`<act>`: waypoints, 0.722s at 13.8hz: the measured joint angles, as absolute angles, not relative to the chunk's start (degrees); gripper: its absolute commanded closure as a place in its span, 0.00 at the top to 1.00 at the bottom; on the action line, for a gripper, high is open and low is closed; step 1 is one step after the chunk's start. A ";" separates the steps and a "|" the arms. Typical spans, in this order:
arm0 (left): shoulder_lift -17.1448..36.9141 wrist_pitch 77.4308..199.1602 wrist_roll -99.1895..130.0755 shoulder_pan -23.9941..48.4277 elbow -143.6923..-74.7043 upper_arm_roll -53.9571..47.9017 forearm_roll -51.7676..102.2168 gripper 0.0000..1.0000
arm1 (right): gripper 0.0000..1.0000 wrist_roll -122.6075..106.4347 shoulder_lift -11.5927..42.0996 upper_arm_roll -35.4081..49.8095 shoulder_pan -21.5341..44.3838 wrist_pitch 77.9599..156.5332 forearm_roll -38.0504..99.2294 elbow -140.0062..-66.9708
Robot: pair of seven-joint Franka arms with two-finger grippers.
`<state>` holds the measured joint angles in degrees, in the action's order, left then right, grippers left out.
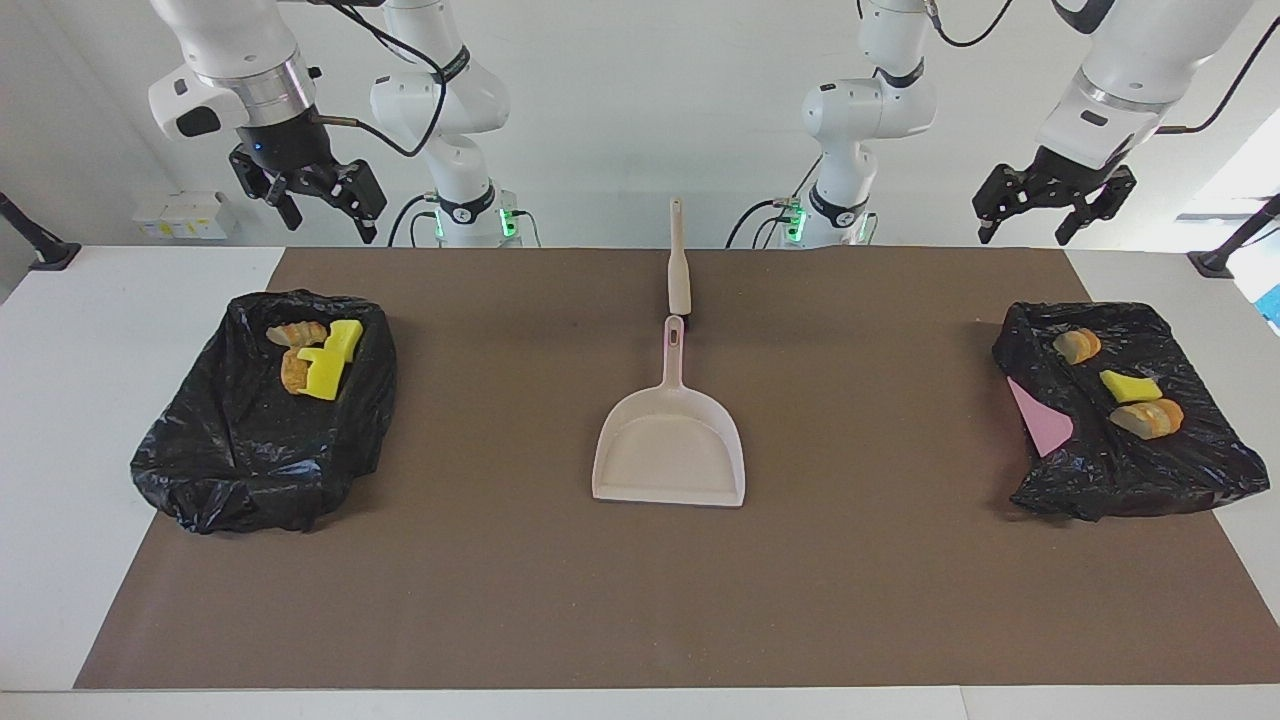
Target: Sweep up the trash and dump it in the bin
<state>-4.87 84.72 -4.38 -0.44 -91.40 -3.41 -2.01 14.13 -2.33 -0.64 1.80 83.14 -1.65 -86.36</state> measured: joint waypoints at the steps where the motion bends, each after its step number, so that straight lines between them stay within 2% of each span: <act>1: -4.23 84.72 -4.45 -0.44 -91.02 -3.44 -2.00 1.00 | 1.00 14.13 -2.33 -0.68 1.79 83.14 -1.65 -86.36; 4: -2.33 85.24 -4.56 -0.37 -89.61 -3.73 -1.65 1.00 | 1.00 14.13 -2.33 -0.69 1.79 83.14 -1.65 -86.36; 10: -2.17 86.35 -4.53 -0.33 -89.35 -3.96 0.09 1.00 | 1.00 14.13 -2.33 -0.69 1.79 83.14 -1.65 -86.36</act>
